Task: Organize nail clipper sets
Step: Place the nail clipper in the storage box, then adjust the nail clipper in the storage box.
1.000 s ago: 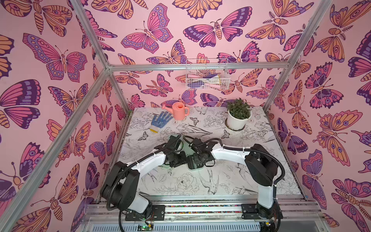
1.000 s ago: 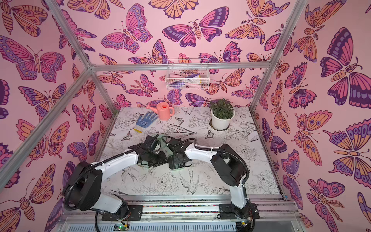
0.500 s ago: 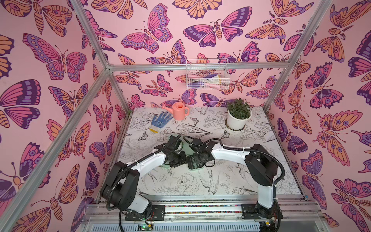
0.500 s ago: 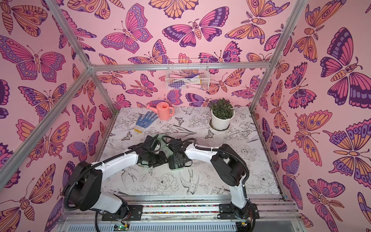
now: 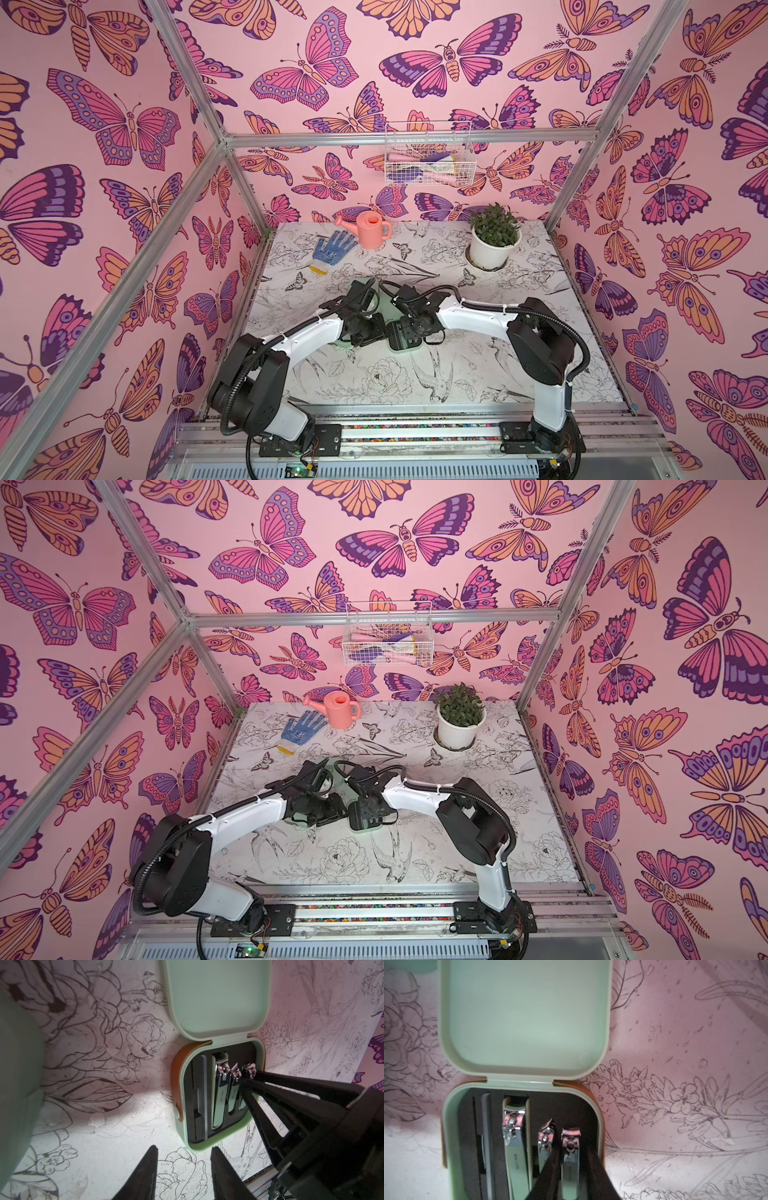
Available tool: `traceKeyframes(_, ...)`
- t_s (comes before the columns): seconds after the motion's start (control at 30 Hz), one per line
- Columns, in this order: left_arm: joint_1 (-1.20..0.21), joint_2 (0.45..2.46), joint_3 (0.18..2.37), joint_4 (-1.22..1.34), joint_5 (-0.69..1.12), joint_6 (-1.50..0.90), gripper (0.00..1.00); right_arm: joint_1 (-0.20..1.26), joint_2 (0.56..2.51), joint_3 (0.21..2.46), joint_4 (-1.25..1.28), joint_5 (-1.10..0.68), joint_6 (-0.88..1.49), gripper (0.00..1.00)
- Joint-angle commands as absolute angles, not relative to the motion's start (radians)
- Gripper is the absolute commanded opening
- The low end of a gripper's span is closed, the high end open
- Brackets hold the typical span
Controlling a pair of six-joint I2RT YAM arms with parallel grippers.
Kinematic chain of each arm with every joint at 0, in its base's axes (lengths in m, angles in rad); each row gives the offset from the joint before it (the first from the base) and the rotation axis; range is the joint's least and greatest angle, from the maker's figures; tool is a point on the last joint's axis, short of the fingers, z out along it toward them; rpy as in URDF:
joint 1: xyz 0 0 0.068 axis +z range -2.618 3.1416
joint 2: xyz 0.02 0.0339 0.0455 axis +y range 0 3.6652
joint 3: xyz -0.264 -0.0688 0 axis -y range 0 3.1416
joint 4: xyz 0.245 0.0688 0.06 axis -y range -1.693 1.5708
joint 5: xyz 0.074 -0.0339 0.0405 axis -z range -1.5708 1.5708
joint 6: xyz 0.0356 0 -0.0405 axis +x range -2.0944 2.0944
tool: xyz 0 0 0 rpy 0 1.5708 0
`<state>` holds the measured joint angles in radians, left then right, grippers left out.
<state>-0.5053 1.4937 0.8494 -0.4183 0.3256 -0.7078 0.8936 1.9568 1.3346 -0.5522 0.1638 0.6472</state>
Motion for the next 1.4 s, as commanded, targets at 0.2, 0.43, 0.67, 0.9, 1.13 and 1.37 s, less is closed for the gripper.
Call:
traceKeyframes(0.2,-0.509,1.491,0.844,-0.423,0.336,-0.697,0.45,0.902,1.907,1.379,-0.616,0.146,0.631,0.28)
traceKeyframes(0.43,-0.509,1.493,0.842,-0.423,0.338,-0.698,0.45,0.902,1.865,1.39,-0.637,0.153,0.626,0.21)
traceKeyframes(0.67,-0.509,1.487,0.836,-0.423,0.333,-0.697,0.45,0.902,1.899,1.392,-0.631,0.141,0.629,0.12)
traceKeyframes(0.9,-0.509,1.485,0.83,-0.423,0.332,-0.697,0.45,0.902,1.939,1.403,-0.632,0.142,0.629,0.11)
traceKeyframes(1.13,-0.508,1.487,0.831,-0.423,0.332,-0.696,0.45,0.902,1.972,1.402,-0.626,0.146,0.631,0.1)
traceKeyframes(1.37,-0.508,1.488,0.832,-0.423,0.333,-0.696,0.45,0.902,1.99,1.389,-0.618,0.146,0.636,0.09)
